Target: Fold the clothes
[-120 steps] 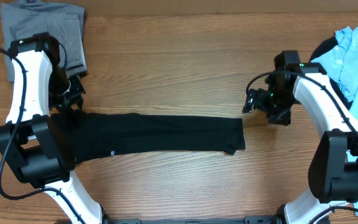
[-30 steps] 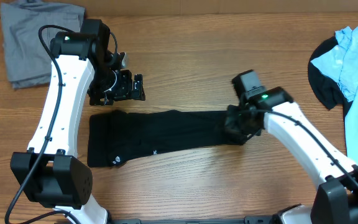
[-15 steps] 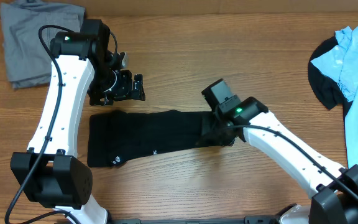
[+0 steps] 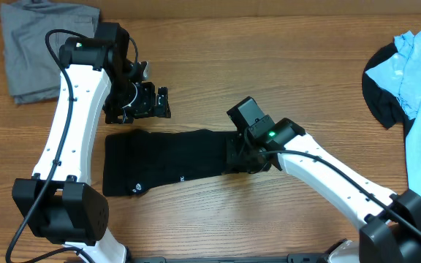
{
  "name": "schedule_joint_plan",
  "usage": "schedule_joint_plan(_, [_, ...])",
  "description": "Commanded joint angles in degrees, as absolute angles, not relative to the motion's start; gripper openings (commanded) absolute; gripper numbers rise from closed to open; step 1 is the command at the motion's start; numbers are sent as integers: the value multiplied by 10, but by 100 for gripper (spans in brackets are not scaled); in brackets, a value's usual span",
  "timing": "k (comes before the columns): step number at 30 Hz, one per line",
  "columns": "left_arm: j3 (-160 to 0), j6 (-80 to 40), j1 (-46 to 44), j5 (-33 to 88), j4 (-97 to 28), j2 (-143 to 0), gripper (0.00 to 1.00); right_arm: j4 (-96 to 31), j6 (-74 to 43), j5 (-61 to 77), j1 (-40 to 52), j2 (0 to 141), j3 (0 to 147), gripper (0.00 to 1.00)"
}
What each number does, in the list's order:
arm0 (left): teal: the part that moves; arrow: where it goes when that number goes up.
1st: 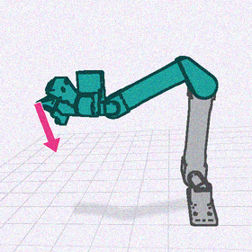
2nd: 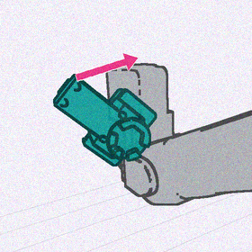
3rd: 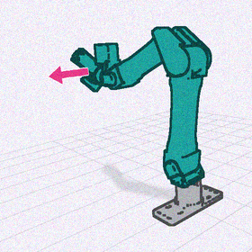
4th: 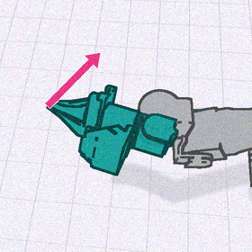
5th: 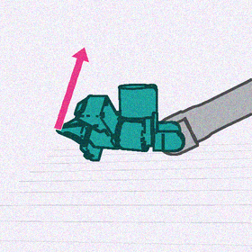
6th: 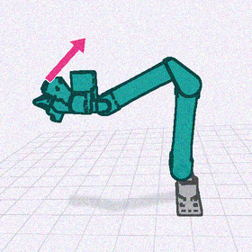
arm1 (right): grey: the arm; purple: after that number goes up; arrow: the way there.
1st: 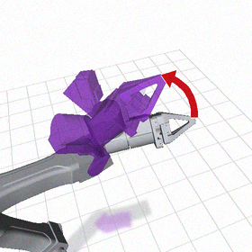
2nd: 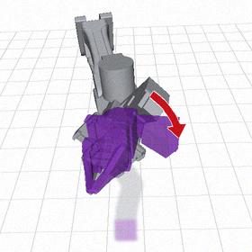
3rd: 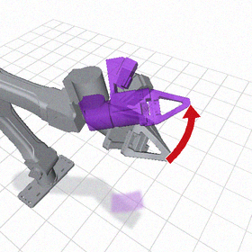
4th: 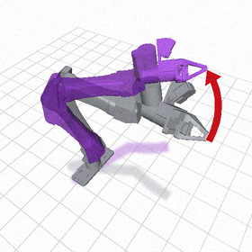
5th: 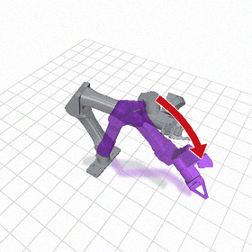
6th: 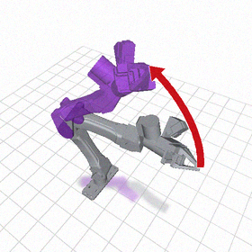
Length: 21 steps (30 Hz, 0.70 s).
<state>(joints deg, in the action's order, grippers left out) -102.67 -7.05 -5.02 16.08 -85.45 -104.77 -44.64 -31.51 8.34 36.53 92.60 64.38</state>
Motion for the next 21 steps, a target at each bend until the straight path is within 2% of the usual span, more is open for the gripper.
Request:
schedule_joint_plan(1, [-1024, -60, -53, 161, -853, -1038, 100, -436, -318, 124, 368, 946, 641, 14])
schedule_joint_plan(5, [-1024, -60, -53, 161, -853, -1038, 100, -421, -318, 147, 372, 964, 641, 13])
schedule_joint_plan(7, [-1024, -60, -53, 160, -853, -1038, 100, -416, -318, 147, 376, 972, 641, 21])
schedule_joint_plan(8, [-1024, -60, -53, 159, -853, -1038, 100, -414, -318, 147, 380, 979, 641, 38])
schedule_joint_plan(10, [-1024, -60, -53, 159, -853, -1038, 100, -409, -317, 147, 381, 981, 641, 61])
schedule_joint_plan(12, [-1024, -60, -53, 159, -853, -1038, 100, -406, -317, 147, 382, 981, 641, 75])
schedule_joint_plan(14, [-1024, -59, -53, 159, -853, -1038, 100, -407, -317, 147, 381, 981, 642, 79])
schedule_joint_plan(21, [-1024, -60, -53, 148, -854, -1038, 100, -479, -283, 147, 338, 958, 688, 80])
